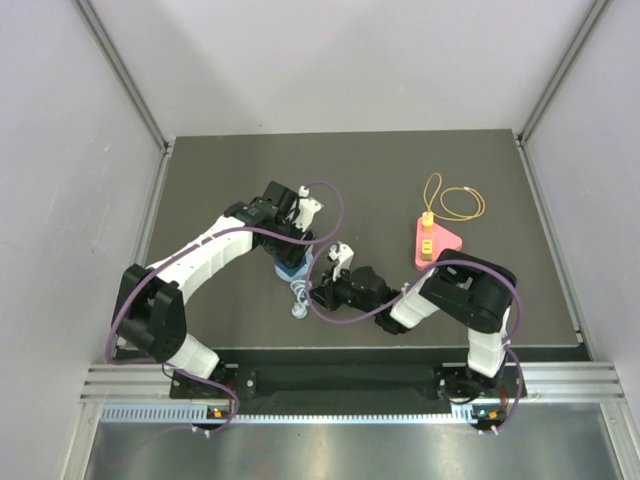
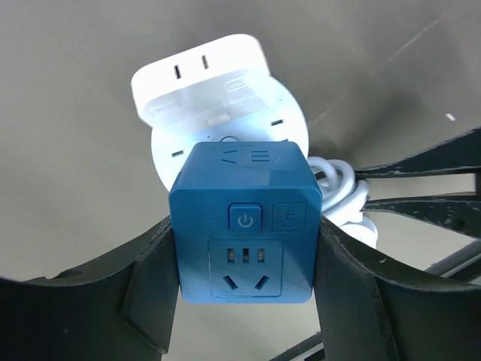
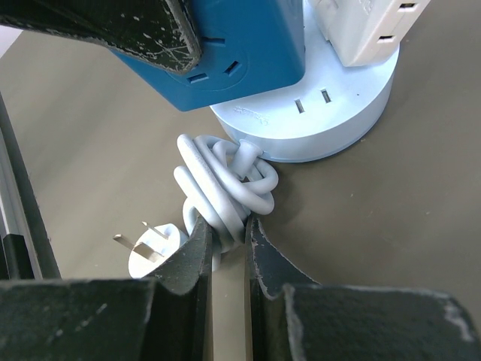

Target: Insert the plug

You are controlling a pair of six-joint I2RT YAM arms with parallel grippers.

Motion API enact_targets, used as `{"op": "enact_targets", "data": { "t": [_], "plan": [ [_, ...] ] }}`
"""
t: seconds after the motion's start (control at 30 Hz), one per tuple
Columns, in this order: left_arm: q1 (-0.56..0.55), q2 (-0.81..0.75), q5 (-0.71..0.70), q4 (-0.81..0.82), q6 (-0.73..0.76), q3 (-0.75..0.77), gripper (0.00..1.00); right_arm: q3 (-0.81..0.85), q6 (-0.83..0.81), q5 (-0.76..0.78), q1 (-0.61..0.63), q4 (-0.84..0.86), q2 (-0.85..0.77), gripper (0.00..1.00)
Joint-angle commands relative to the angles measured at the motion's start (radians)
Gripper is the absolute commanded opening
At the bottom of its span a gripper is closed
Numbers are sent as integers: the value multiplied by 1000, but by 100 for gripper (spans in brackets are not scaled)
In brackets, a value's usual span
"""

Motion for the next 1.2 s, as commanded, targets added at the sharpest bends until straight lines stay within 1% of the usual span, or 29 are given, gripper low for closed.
{"op": "enact_targets", "data": {
  "t": [0.0,0.33,0.6,0.93,0.97,1.17],
  "plan": [
    [6,3,-41,-4,-24,-3,0,8,-22,-25,-11,-20,-21,0],
    [4,27,-45,-25,-75,10,0,11,-20,-22,-11,-37,-31,0],
    [4,-6,-71,-54,-138,36,0,23,-19,-8,-11,-68,-36,0],
    [4,-22,-84,-80,-171,25,0,40,-7,-14,-11,-103,-39,0],
    [4,-23,-84,-82,-205,24,0,40,-5,-14,-11,-106,-39,0],
    [4,-25,-78,-60,-222,10,0,45,-4,-14,-11,-108,-36,0]
  ]
}}
